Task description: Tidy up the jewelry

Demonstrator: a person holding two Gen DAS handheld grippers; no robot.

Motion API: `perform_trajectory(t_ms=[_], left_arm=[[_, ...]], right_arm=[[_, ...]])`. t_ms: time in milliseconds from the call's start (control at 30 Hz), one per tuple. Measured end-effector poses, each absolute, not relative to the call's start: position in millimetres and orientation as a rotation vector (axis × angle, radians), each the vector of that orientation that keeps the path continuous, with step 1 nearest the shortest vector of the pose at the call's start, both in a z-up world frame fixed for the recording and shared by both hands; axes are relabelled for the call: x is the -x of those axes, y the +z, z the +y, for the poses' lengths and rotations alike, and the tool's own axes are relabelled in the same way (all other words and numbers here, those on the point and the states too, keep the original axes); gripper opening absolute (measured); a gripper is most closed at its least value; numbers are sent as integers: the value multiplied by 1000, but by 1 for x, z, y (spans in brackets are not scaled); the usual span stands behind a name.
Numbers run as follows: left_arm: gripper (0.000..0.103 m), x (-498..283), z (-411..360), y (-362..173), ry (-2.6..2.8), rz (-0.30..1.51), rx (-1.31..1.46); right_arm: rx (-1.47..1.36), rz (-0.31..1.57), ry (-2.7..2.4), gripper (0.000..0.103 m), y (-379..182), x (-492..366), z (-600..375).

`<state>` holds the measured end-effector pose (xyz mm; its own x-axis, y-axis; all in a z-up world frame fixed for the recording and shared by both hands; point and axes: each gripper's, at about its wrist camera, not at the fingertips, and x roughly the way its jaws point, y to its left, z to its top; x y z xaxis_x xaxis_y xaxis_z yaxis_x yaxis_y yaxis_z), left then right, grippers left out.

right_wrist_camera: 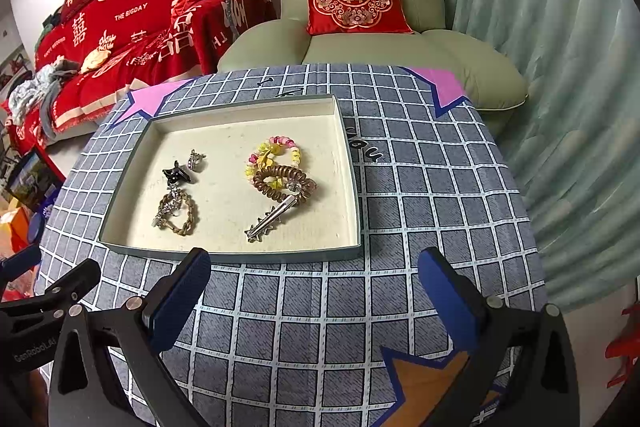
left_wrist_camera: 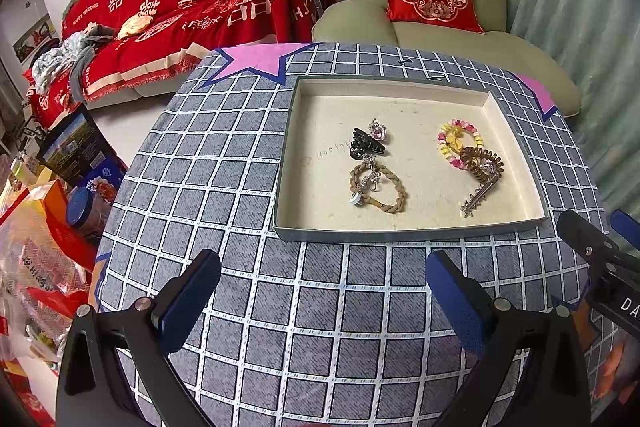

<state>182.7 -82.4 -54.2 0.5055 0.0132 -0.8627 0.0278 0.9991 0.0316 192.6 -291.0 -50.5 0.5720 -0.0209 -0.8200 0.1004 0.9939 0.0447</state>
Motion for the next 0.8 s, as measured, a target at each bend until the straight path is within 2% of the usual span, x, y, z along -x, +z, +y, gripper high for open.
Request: perform_trajectory(t_ms=[800], left_arm=[[103,-181,-82,-56,-16,1054,-47]], right_arm=[[-81,965,-66,103,-48,-189,-290]])
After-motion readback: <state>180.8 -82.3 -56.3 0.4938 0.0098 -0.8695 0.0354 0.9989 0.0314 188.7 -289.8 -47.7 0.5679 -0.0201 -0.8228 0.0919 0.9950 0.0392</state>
